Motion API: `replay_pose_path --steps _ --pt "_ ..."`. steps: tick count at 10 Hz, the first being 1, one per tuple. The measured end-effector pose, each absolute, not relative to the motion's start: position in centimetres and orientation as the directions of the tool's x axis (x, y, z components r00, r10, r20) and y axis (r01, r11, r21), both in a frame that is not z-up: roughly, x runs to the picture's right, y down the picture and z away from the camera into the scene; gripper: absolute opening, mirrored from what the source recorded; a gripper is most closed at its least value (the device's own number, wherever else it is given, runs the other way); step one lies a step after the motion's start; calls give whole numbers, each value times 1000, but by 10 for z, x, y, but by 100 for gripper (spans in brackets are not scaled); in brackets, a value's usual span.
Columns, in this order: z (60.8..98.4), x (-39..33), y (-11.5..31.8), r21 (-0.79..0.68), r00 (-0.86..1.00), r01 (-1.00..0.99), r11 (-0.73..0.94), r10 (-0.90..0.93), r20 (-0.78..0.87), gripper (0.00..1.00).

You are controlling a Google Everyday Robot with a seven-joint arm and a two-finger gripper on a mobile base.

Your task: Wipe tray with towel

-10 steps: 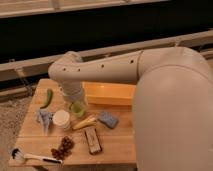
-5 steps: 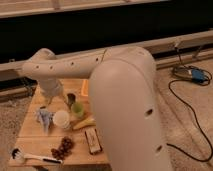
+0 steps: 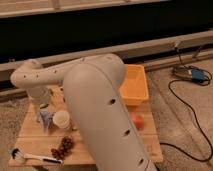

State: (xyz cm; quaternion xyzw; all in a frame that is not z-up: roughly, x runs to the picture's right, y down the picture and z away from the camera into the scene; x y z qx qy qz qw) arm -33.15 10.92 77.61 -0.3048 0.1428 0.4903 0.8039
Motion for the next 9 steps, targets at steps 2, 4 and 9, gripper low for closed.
replay_pose_path --steps 2,4,9 --pt "786 -342 131 -383 502 -861 334 681 -534 65" --pt "797 -349 141 -402 514 -853 332 667 -540 65" --pt "820 -368 161 -430 577 -815 388 611 -543 51"
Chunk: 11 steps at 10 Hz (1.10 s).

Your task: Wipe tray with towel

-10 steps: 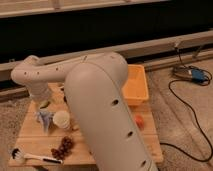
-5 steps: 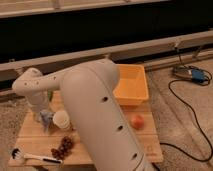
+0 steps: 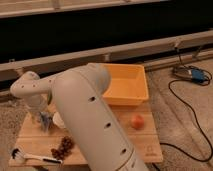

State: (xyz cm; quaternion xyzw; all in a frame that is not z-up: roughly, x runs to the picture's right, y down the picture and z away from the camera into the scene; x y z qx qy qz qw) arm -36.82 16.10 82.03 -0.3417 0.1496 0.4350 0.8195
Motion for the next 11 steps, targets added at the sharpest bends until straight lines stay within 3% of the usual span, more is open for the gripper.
replay_pose_path --steps 5,11 --pt "816 -351 166 -412 604 -797 442 575 -552 2" --pt "744 -318 100 -425 569 -814 396 687 -451 0"
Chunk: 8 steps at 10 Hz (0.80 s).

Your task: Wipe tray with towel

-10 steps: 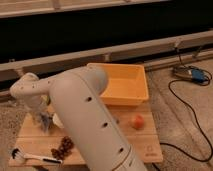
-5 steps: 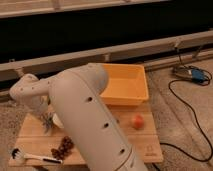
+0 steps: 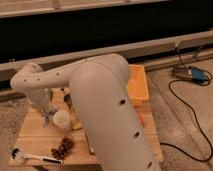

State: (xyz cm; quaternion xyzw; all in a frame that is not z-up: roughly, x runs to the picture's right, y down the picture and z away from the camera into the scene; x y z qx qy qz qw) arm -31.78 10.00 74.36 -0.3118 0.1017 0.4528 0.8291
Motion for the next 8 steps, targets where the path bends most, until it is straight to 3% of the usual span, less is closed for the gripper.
replay_pose_path --steps 5,8 --pt "691 -259 9 -375 449 -872 315 821 -354 0" --pt "702 -214 -29 -295 364 -917 268 864 -347 0"
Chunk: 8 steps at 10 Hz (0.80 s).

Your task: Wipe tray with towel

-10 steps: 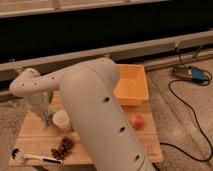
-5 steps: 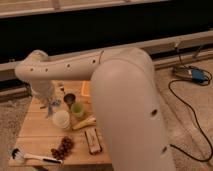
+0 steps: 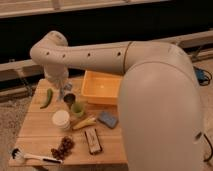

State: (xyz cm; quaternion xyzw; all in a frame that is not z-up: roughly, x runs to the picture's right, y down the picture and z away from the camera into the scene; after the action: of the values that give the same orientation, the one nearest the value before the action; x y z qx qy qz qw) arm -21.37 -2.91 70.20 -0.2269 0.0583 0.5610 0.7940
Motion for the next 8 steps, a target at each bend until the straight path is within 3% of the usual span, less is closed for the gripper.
replay_pose_path --steps 6,8 --pt "753 -117 -23 -84 158 -987 135 881 -446 0" --pt "768 -111 -19 -75 142 -990 121 871 -470 0"
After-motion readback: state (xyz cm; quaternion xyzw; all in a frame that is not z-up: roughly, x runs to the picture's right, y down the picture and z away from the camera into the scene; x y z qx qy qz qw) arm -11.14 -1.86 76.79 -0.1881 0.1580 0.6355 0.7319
